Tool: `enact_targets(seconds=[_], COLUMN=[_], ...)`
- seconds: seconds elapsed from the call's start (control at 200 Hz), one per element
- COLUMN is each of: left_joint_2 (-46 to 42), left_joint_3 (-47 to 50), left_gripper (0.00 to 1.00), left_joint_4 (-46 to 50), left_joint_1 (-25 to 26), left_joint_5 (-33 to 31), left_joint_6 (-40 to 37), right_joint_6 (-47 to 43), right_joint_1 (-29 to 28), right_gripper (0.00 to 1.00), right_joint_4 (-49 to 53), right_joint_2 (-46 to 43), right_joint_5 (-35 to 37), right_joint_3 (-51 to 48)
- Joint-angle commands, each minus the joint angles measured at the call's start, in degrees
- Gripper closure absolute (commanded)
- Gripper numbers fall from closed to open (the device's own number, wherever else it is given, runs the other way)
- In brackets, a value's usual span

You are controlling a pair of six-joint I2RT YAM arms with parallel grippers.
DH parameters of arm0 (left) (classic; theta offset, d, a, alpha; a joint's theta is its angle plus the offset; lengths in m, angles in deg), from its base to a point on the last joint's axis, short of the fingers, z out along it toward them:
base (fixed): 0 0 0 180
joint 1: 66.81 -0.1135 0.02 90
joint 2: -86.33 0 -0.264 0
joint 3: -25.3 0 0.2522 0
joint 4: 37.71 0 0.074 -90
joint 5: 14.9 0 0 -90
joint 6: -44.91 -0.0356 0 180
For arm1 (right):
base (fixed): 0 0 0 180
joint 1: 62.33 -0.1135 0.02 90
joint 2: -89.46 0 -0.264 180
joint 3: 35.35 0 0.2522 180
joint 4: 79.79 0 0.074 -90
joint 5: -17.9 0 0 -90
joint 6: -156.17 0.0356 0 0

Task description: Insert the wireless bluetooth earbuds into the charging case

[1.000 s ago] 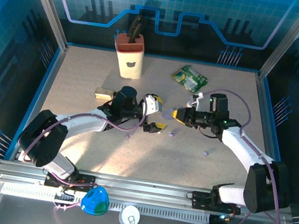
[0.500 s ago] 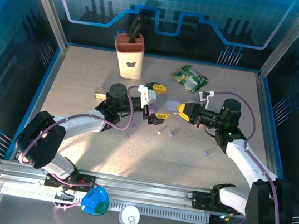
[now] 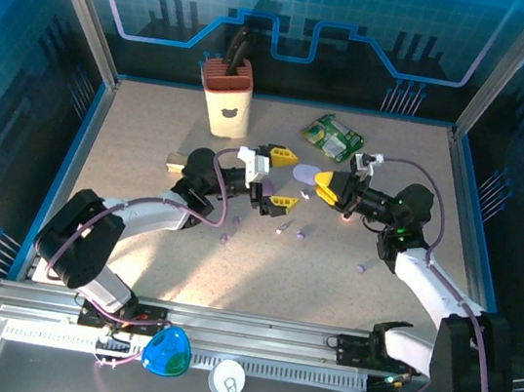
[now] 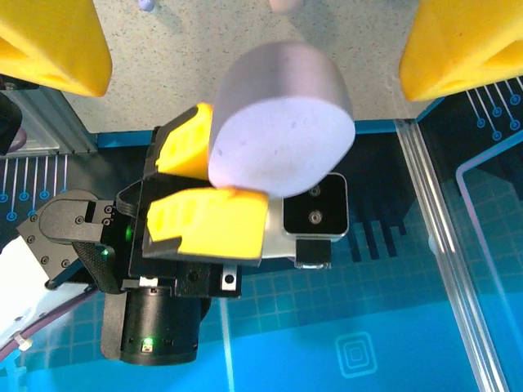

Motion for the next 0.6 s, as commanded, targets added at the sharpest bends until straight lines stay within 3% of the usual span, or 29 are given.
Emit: enact_targets(seconds=[0.0,0.29,0.595], left_joint_2=[1.4,4.7,6.6], left_joint_3=[-1.0,-4.2,-6.4], left_gripper=[0.12,0.27,0.36], left_joint_4=[-4.8,-5.1,-7.8], left_joint_1=[-0.5,-0.4,-0.4], left_joint_5=[2.5,5.6,7.1], left_joint_6=[2.2,6.5,9.5], right_joint_6=[3.1,2.4,0.3], right_joint_1=[0.3,-0.6,-1.9], right_gripper=[0.87,0.87,0.87], right_joint_4=[-4.9,-3.0,-0.2], right_joint_2=[-1.7,-2.6,-2.4], right_joint_5=[0.6,0.8,1.2], right_joint_3=[-0.7,0.0,1.1])
